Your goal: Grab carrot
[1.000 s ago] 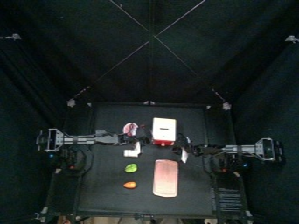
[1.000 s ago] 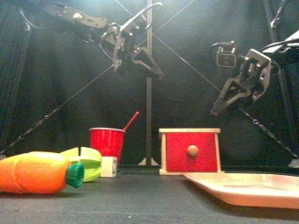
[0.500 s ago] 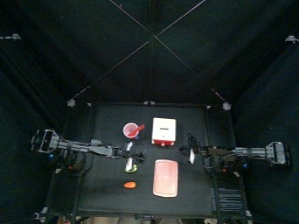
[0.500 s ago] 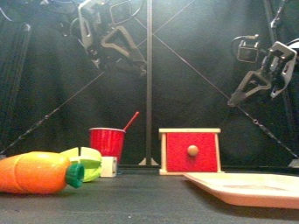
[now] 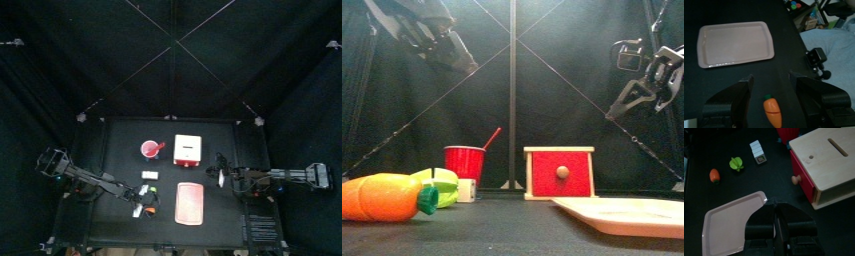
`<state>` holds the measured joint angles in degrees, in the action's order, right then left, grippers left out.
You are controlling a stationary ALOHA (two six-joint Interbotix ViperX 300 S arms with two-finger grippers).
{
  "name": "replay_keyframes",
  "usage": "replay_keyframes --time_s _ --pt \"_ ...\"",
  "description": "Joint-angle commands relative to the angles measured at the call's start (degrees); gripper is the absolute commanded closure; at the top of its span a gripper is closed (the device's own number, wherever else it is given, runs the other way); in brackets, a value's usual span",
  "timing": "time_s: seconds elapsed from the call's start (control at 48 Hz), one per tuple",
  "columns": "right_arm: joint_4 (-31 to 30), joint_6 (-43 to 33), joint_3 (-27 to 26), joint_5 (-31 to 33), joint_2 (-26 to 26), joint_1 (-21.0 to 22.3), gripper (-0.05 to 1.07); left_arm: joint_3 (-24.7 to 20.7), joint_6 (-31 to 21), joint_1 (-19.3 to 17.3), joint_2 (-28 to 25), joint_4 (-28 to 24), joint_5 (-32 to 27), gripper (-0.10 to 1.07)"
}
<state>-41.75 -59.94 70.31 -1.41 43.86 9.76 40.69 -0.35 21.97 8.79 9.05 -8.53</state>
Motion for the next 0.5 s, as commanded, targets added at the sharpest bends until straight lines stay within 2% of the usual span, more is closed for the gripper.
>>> replay_keyframes --time_s 0.0,0.208,0.354,0.479 --pt "0.09 -0.09 -0.44 -0.18 0.0 0.0 0.95 -2.9 -0.09 0.44 -0.88 1.49 -5.01 0.08" --pt "0.62 -0.09 -0.26 -0.26 0.0 0.0 0.95 -9.23 -0.35 0.53 -6.15 2.99 -17.31 0.08" --pt "0.7 -0.09 -0.18 -0.18 0.0 0.09 0.95 -10.9 -2.02 0.53 -8.53 2.37 -19.78 0.08" --pt "1.05 -0.09 -0.09 -0.26 0.0 0.0 0.95 -10.46 -6.33 0.44 -9.05 0.53 -19.86 0.08"
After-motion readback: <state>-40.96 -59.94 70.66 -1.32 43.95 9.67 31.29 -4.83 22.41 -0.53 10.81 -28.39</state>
